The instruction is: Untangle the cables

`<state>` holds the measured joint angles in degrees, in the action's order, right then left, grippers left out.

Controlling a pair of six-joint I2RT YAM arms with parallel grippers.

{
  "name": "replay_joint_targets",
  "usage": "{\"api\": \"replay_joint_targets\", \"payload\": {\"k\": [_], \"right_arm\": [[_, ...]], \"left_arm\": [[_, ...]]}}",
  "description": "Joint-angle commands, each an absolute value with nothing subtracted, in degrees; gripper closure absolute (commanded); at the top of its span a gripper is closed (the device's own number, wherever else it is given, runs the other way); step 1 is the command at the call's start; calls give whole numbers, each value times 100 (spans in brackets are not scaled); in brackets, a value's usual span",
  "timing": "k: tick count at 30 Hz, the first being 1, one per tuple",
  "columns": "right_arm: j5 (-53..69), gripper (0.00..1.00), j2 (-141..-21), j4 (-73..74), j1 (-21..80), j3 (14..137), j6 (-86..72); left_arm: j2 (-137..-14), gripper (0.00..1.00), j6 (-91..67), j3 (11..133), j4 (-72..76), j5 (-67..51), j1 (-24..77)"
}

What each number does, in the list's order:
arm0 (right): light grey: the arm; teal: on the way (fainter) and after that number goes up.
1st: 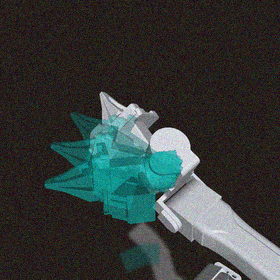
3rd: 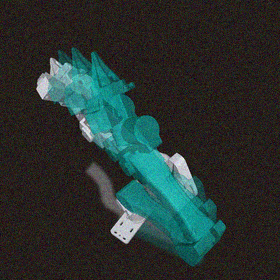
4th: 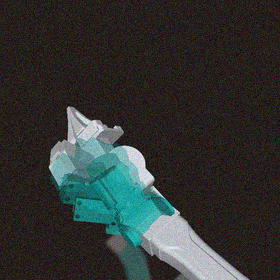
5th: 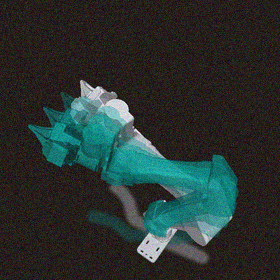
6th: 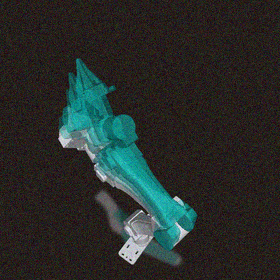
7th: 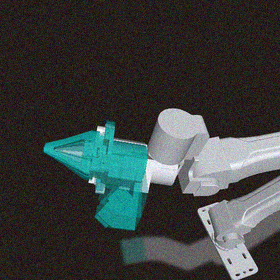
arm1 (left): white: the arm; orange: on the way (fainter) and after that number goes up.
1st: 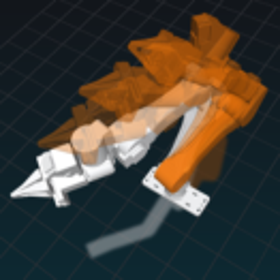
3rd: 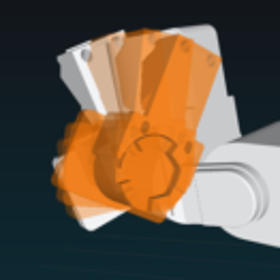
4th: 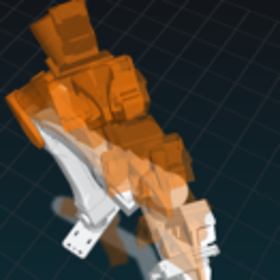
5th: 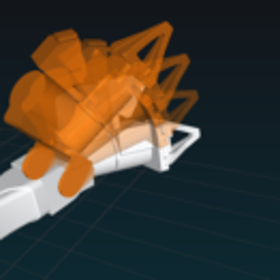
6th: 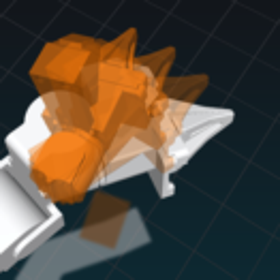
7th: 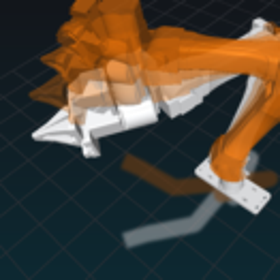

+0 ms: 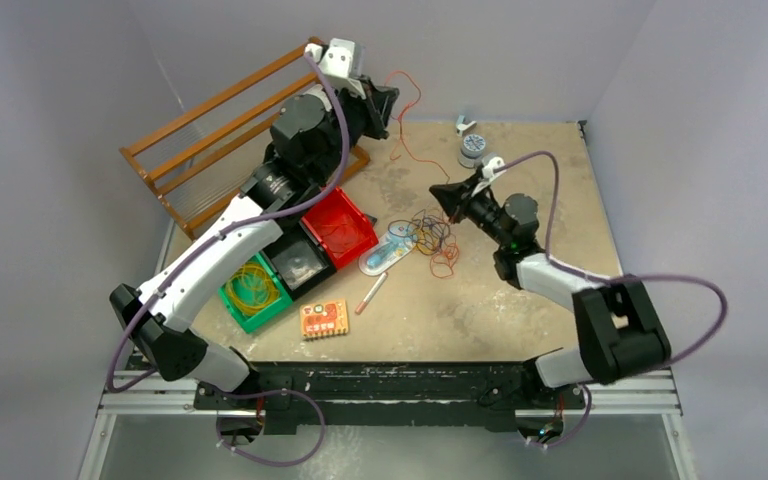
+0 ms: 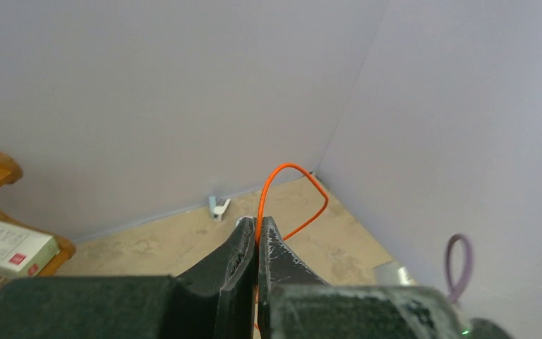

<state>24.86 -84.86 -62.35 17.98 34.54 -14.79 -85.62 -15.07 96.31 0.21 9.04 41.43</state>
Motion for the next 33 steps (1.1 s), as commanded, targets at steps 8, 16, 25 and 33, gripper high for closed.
{"api": "replay_joint_targets", "payload": {"k": [8,16,25,33], "right_arm": [[1212,100,-7110,-1050,1784,6303,-209],[1025,100,-6920,48,1789,7375,-97],[897,100,-6829,578,1789,8868,34],[902,100,-7053,643,1787,9910,162]], "left_arm": [[-8102,100,-1222,8747,-79,1698,4165],[-8053,100,-1281,8228,9,1828,4166],[-8016,100,-1376,7915,107,1889,4160],[-8008,100,-1397,7782,240,1898,4164]]}}
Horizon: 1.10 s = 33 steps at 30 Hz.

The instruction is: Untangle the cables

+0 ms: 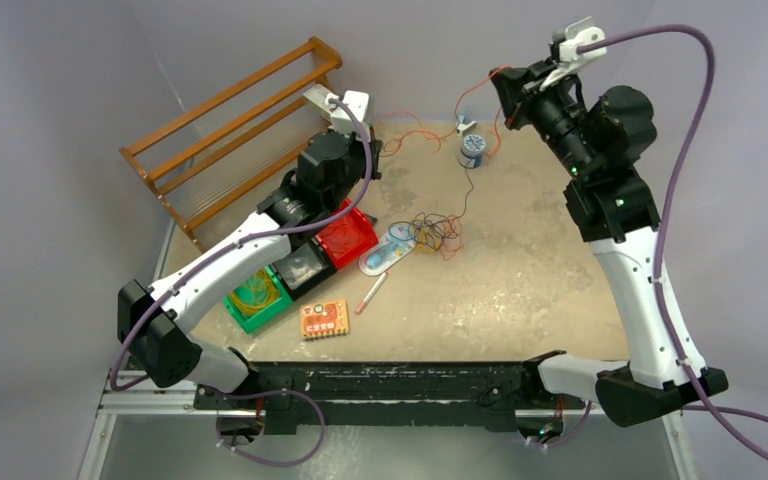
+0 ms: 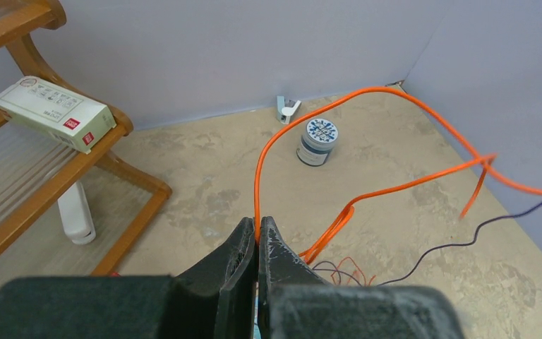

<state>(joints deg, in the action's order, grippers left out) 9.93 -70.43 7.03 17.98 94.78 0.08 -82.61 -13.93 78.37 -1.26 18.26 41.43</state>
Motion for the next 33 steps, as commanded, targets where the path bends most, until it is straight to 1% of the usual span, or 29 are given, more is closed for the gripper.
{"api": "replay_joint_targets", "payload": {"k": [1,5,8,10,12,15,19,22,30,33], "right_arm": [[891,100,-7065,597,1785,9898,171],[908,100,-7159,479,1786,9332,161],[967,100,-7369,697,1784,8787,158],[898,100,-7389,697,1789,8658,150],[689,100,-7312,655,1782,8912,202],[471,100,-7213,629,1783,9809,289],[705,100,-7239,538,1784,10684,283],[877,100,-7246,349,1784,10592,182],[803,100,-7520,275,1784,9465,158],[867,100,-7643,402,1784,9666,158]], "left_arm": [[-8009,100,-1402,7759,272,1898,4164],[-8008,100,-1405,7689,318,1877,4165],[-7972,100,-1398,7608,331,1875,4163],[-7945,100,-1389,7556,350,1896,4158],[-7950,100,-1377,7542,366,1892,4162],[-7971,100,-1416,7568,463,1827,4162],[-7958,100,-1454,7586,632,1818,4166],[-7925,100,-1421,7577,667,1864,4160],[-7840,100,-1299,7421,651,1974,4159],[-7812,100,-1248,7399,657,2016,4166]]}}
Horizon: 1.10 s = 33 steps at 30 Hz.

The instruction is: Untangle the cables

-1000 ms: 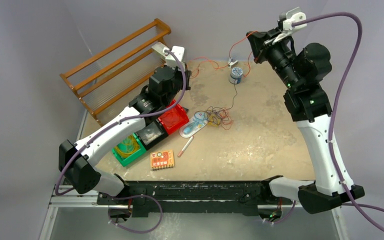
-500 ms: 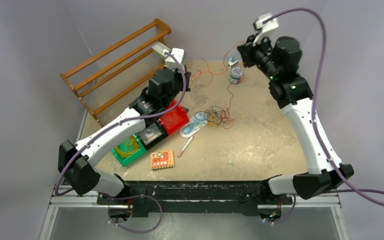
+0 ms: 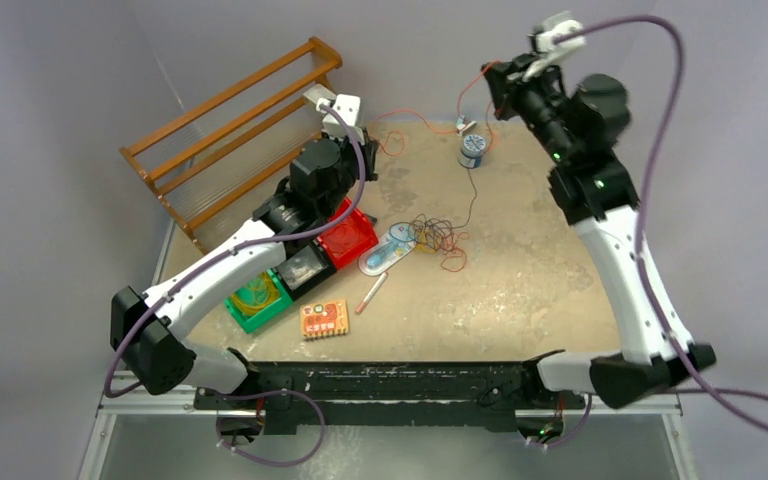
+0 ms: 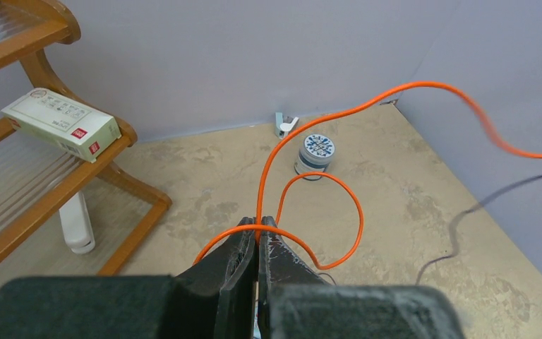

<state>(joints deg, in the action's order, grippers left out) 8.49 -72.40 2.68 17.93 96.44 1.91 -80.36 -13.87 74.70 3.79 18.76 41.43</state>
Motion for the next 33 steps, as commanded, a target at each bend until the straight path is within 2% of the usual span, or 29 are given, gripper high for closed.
{"api": "replay_joint_targets", "payload": {"k": [1,9,13,26,33], "right_arm": [[850,100,-7689,460,1784,9896,170],[1136,100,-8240,286,1785,12671,203],[1327,100,-8647,288,1784,13461,118],[1447,100,-8741,179,1784,12717,37],[1784,100,-8699,190,1784,11864,-196]], "left_arm": [[-7802,100,-1236,7408,672,2027,4166],[-7840,100,-1334,7722,1040,2014,4165],[-7885,100,-1266,7952,1082,1997,4161],[-7808,100,-983,7829,988,2167,4164],[-7744,100,-1021,7864,191,2347,4126]]}}
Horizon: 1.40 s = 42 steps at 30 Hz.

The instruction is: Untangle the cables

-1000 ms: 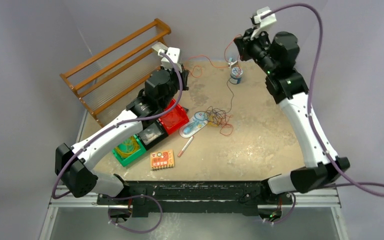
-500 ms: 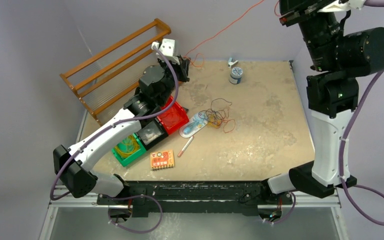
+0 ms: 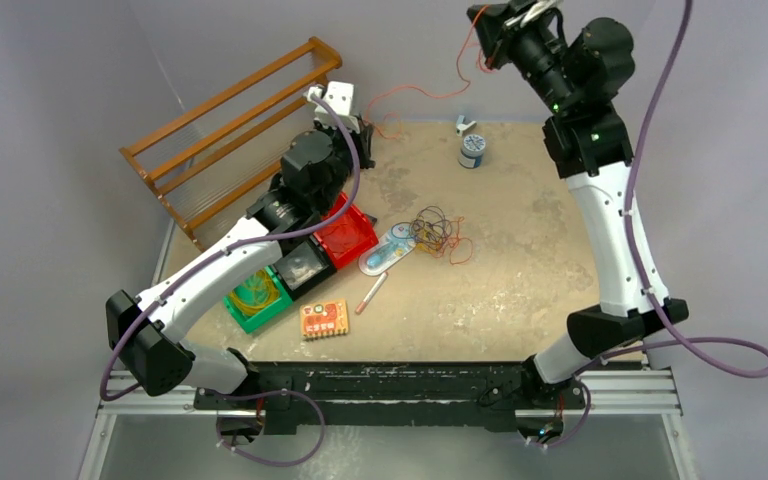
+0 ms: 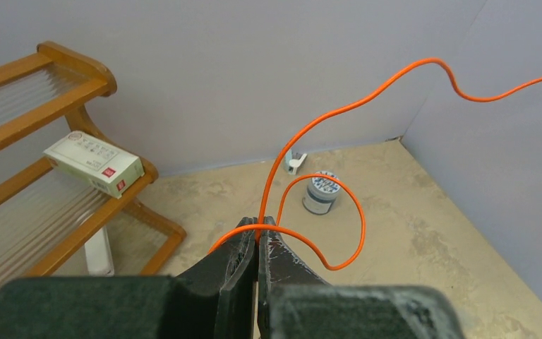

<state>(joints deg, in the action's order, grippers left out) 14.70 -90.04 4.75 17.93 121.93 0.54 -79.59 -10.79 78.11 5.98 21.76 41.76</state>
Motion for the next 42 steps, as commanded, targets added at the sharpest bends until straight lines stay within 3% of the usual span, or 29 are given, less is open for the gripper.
{"api": "replay_joint_targets", "payload": {"k": [1,6,11,22,33,42], "right_arm": [[1876,100,-8658,135,1784,11638,-290],[2565,100,-8620,-180,1844,10553,-742],[2453,100,-8806,-172,2317,9900,-749],[2443,100,-9422,-940,3213,9000,-826],[2304,100,-9492,-1616,3325,8228,-1176],[2480,100,-9602,-1831,3334,8049,-1291]], "left_arm": [[-7743,100,-1091,7862,38,2346,4098],[-7699,100,-1795,7783,-762,2138,3547],[-7450,100,-2418,6994,-928,1909,3040],[-7667,100,-2632,5971,-760,2019,2886],[-8554,100,-3090,5879,-269,1734,2742],[-8706,69,-3227,5812,-318,1792,2694]]}}
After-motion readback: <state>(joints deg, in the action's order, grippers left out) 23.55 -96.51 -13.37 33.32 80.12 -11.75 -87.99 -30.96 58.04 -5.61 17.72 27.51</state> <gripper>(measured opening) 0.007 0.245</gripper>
